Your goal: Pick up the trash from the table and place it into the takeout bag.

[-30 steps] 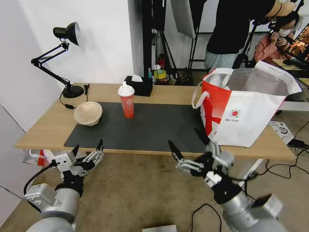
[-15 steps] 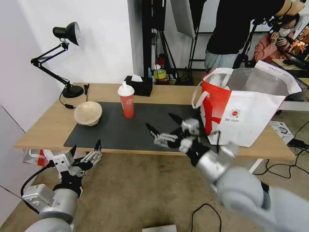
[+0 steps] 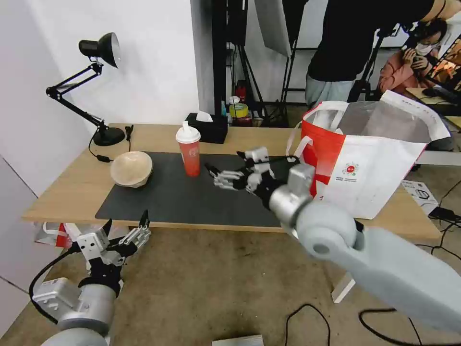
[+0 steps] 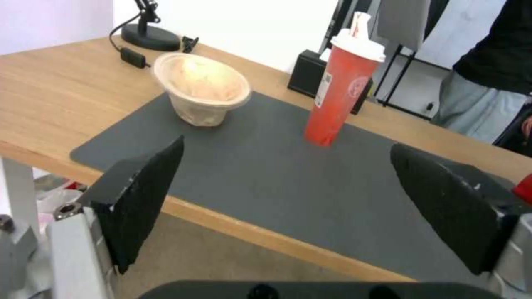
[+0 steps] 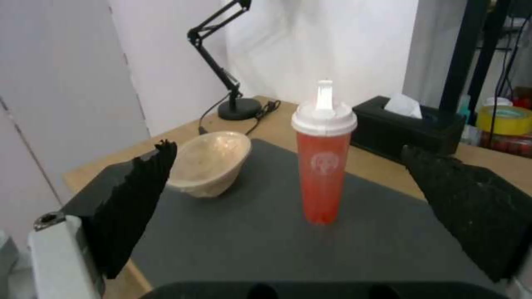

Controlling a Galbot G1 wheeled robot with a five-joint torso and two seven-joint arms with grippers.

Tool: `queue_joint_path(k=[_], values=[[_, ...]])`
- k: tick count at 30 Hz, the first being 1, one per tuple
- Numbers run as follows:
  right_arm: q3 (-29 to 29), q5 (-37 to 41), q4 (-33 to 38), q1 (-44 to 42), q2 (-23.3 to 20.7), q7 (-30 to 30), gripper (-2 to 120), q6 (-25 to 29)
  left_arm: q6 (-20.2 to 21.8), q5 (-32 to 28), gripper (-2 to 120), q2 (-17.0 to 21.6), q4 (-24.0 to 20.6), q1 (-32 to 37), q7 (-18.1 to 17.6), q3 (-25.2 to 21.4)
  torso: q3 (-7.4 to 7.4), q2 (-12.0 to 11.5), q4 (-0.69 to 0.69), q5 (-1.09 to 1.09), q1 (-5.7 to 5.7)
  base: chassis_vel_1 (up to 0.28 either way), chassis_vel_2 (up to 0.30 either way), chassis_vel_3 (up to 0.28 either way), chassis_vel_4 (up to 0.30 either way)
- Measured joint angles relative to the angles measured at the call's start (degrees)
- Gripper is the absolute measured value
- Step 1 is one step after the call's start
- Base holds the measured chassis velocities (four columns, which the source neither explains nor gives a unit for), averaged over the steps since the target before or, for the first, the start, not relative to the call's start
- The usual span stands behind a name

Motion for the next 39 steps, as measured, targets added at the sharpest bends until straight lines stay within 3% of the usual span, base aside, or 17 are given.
queue_joint_path(k=[13,21,39], values=[[-1.91,8.72,-4.99,9.27,3.56,8.25,100,-9.72,-0.15,0.12,100,-0.02,0.00,0.24,-0.01,-0.20,0.00,0.00,-0.01,0.00,0.00,0.000,0.000,0.000,0.000],[-1.66,13.11,-9.03,11.04,7.14,10.71,100,-11.86,-0.30,0.11,100,0.07,0.00,0.23,-0.04,-0.13,0.00,0.00,0.00,0.00,0.00,0.000,0.000,0.000,0.000],[-2.61,7.48,-25.35,13.28,16.05,7.97,100,-13.63,-0.33,-0.17,100,0.10,0.00,0.37,-0.23,-0.24,0.00,0.01,0.00,0.00,0.00,0.000,0.000,0.000,0.000]])
